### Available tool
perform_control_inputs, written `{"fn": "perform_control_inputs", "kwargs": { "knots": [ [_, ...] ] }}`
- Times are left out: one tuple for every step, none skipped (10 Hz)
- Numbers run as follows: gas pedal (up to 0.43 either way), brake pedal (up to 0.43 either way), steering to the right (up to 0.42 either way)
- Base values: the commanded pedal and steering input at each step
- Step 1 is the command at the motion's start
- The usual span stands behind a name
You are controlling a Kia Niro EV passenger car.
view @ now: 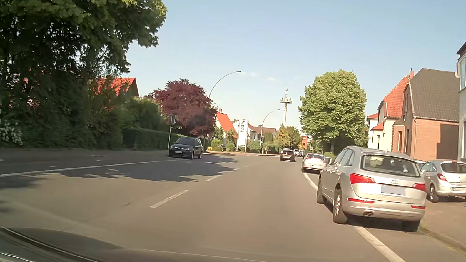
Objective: Follow the waypoints while adhering to traffic rules and regulations
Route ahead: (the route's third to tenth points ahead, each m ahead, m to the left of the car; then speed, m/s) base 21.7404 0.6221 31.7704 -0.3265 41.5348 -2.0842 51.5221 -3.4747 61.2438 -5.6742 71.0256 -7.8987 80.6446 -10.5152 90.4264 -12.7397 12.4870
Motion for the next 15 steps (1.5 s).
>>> {"fn": "perform_control_inputs", "kwargs": {
  "knots": [
    [0.197, 0.006, 0.020],
    [0.197, 0.006, 0.020],
    [0.197, 0.006, 0.020],
    [0.197, 0.006, 0.021],
    [0.209, 0.006, 0.021],
    [0.209, 0.006, 0.021],
    [0.209, 0.006, 0.021],
    [0.209, 0.006, 0.023],
    [0.209, 0.006, 0.024],
    [0.209, 0.006, 0.024],
    [0.209, 0.006, 0.026],
    [0.220, 0.006, 0.027],
    [0.240, 0.006, 0.027],
    [0.240, 0.006, 0.026],
    [0.240, 0.006, 0.026]
  ]
}}
